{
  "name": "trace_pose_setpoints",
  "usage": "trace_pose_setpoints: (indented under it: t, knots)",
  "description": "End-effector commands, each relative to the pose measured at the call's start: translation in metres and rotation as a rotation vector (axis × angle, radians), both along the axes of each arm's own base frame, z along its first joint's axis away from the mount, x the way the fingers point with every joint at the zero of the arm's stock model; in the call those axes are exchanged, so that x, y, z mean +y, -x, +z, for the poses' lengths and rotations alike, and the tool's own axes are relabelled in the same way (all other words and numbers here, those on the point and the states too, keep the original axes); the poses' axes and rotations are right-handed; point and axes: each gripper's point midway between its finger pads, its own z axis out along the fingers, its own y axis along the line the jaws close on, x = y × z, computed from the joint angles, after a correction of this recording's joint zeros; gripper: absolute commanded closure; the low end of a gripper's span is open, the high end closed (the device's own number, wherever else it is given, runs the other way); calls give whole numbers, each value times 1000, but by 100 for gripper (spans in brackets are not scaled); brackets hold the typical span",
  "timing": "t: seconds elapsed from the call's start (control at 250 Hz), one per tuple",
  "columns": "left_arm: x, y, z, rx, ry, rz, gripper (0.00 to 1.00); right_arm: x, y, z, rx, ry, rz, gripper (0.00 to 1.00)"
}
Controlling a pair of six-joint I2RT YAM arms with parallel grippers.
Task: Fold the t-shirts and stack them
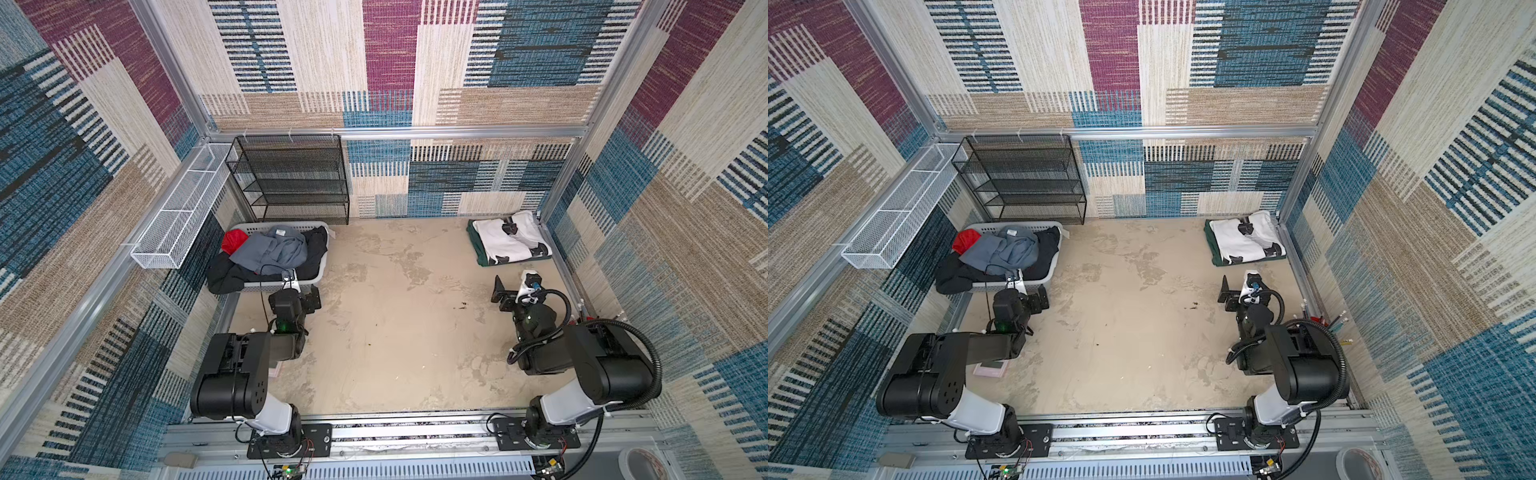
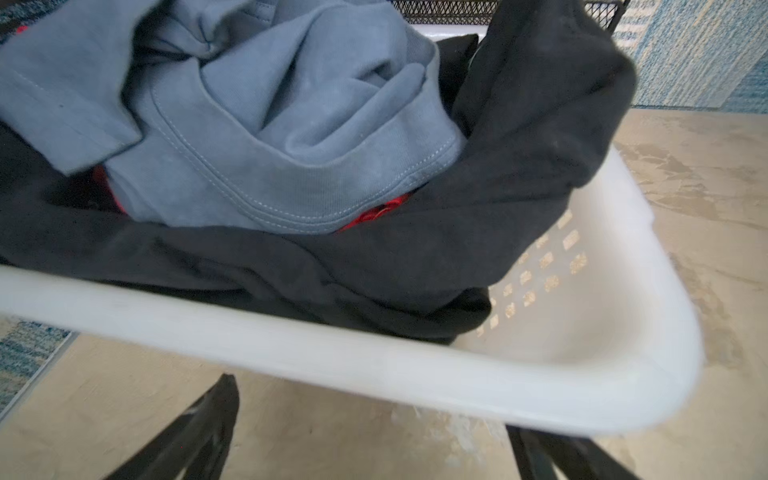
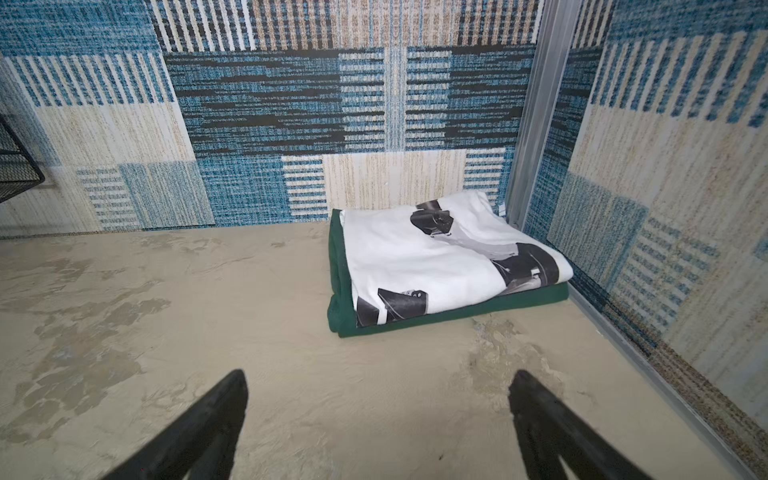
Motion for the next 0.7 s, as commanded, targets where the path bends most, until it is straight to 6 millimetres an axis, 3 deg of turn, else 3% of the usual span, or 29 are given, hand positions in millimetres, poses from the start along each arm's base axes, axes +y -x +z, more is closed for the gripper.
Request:
trace_pose_setpoints:
  t: [0.0,0.696]
  knots:
    - [2,-1,6,-26,-1,7,2,1,0,7,-29,-8,5,1]
    - [0,-3,5,-20,4,-4,2,1,-3,6,-20,-10,6,1]
